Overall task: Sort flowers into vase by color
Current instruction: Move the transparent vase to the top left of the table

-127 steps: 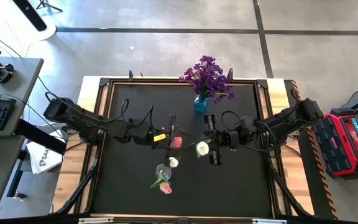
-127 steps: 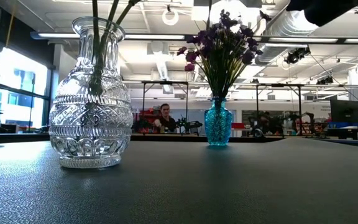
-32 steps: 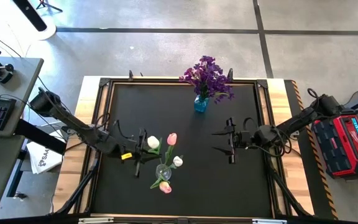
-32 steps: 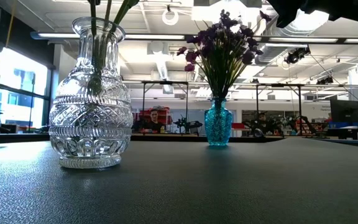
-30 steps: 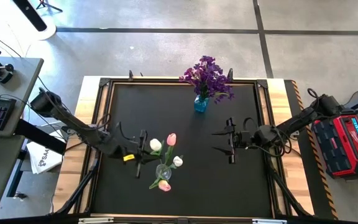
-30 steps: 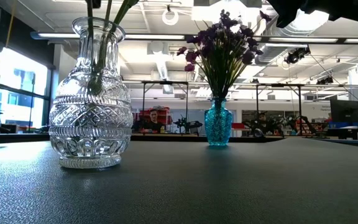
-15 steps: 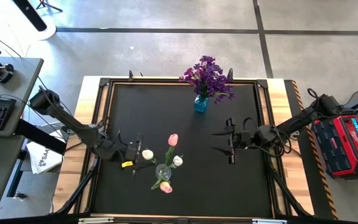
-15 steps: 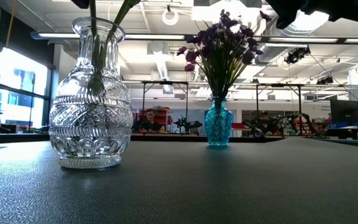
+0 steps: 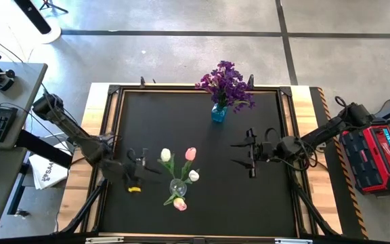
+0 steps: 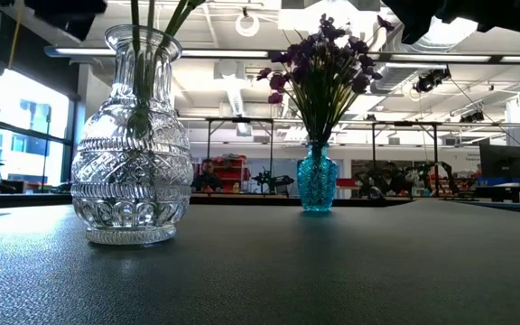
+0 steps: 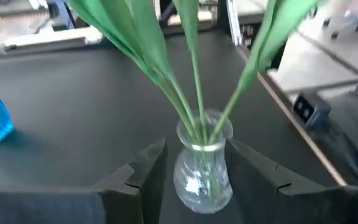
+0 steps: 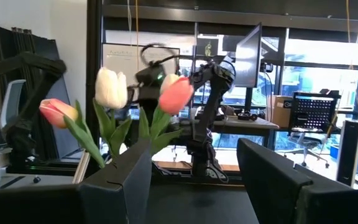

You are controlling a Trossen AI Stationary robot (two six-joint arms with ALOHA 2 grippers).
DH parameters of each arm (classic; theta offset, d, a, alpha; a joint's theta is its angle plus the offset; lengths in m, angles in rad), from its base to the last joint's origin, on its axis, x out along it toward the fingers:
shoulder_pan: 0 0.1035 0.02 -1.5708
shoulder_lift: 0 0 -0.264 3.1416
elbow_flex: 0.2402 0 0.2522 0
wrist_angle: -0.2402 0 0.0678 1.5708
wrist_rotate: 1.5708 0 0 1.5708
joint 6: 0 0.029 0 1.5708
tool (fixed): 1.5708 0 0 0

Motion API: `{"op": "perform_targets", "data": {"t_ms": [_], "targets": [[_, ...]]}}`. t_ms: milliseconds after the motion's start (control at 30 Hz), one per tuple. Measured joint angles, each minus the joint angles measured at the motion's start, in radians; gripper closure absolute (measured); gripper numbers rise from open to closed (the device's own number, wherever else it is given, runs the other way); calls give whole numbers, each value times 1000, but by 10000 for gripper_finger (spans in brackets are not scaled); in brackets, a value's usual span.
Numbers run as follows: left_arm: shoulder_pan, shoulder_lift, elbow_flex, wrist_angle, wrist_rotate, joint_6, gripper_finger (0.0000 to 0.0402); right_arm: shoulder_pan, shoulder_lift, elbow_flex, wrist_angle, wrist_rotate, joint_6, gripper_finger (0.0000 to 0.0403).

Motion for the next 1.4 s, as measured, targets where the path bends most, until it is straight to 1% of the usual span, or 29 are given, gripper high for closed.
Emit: {"op": "perform_targets", "data": {"t_ms": [67,133,200,267,333,367,500,567,700,800,900,1000,1200,1267,1400], "targets": [[0,63,0,23,4,-15,261,0,0,0,1,4,0,194],[0,133,0,55,7,-70,265,0,0,0,3,4,0,194],[10,199,0,88,5,-204,264,0,0,0,5,4,0,194],[34,255,0,108,-9,-322,258,0,0,0,10,4,0,194],[56,299,0,115,4,-348,246,0,0,0,12,4,0,194],[62,316,0,118,29,-350,239,0,0,0,11,5,0,194],[70,350,0,158,92,-353,200,0,0,0,11,6,0,194],[69,355,0,190,94,-343,178,0,0,0,11,6,-1,194],[69,357,0,241,94,-267,138,0,0,0,11,6,0,194],[69,357,0,266,94,-224,119,0,0,0,11,6,0,194],[69,361,0,288,93,-213,115,0,0,0,11,6,0,194],[69,397,-1,327,83,-192,116,0,0,0,11,6,0,194],[69,511,-1,525,77,-95,117,0,0,0,11,6,0,194],[69,537,-1,572,57,-79,117,0,0,0,11,5,0,194],[69,570,-1,601,13,-79,117,0,0,0,11,5,0,194]]}}
